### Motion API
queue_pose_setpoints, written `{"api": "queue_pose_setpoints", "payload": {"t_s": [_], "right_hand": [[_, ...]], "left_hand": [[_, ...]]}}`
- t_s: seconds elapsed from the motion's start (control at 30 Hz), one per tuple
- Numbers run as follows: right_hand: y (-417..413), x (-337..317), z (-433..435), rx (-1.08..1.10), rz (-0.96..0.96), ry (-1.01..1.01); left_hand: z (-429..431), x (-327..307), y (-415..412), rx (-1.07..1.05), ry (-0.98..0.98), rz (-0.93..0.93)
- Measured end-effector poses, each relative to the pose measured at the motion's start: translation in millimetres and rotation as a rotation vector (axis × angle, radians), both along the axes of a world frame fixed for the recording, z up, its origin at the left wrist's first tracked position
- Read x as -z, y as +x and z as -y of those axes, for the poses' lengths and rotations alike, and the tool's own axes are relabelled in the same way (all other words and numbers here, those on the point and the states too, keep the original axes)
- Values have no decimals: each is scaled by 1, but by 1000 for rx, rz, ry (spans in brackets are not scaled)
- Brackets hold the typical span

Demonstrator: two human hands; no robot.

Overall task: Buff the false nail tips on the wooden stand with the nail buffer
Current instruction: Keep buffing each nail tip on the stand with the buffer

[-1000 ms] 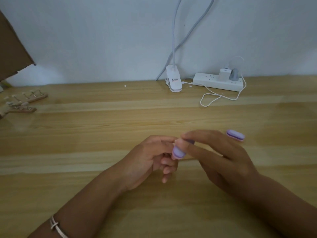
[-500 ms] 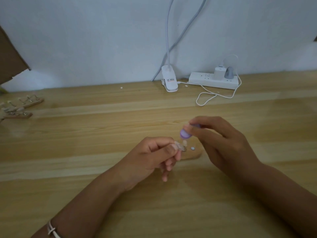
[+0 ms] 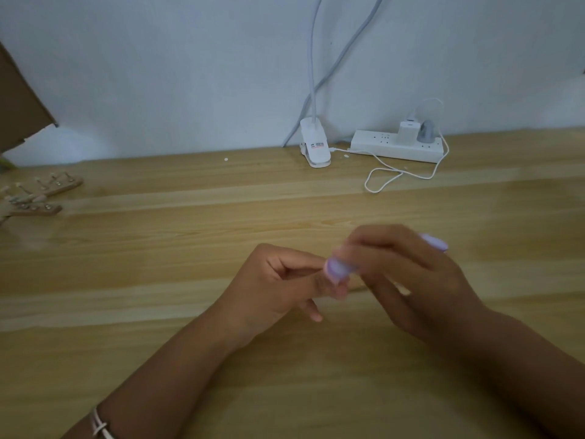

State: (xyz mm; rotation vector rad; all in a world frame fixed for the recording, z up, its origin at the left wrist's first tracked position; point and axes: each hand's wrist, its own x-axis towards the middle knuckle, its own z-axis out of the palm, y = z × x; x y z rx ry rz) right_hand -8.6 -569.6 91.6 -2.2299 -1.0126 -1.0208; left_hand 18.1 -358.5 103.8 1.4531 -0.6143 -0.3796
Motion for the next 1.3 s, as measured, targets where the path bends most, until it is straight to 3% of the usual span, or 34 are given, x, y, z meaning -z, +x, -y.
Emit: {"api": "queue_pose_setpoints", "payload": {"t_s": [0.1, 0.23, 0.37, 0.47, 0.57, 0.7, 0.87, 1.3], "right_hand": [[2, -2, 10, -13, -27, -114], [5, -5, 18, 48, -76, -54], [-5, -4, 4, 26, 42, -190], [3, -5, 14, 112, -47, -136], [0, -6, 11, 83, -25, -79], [-7, -4, 3, 46, 50, -173], [-3, -4, 7, 51, 34, 39], [0, 2, 6, 7, 3, -7]], "left_hand": [[1, 1, 0, -92, 45, 85], [3, 4, 0, -182, 123, 216], [0, 4, -1, -187, 148, 324], [1, 6, 0, -208, 214, 359], [2, 6, -1, -203, 219, 353], [2, 2, -3, -168, 136, 295], [1, -3, -2, -184, 72, 191], [1, -5, -4, -175, 85, 192]]}}
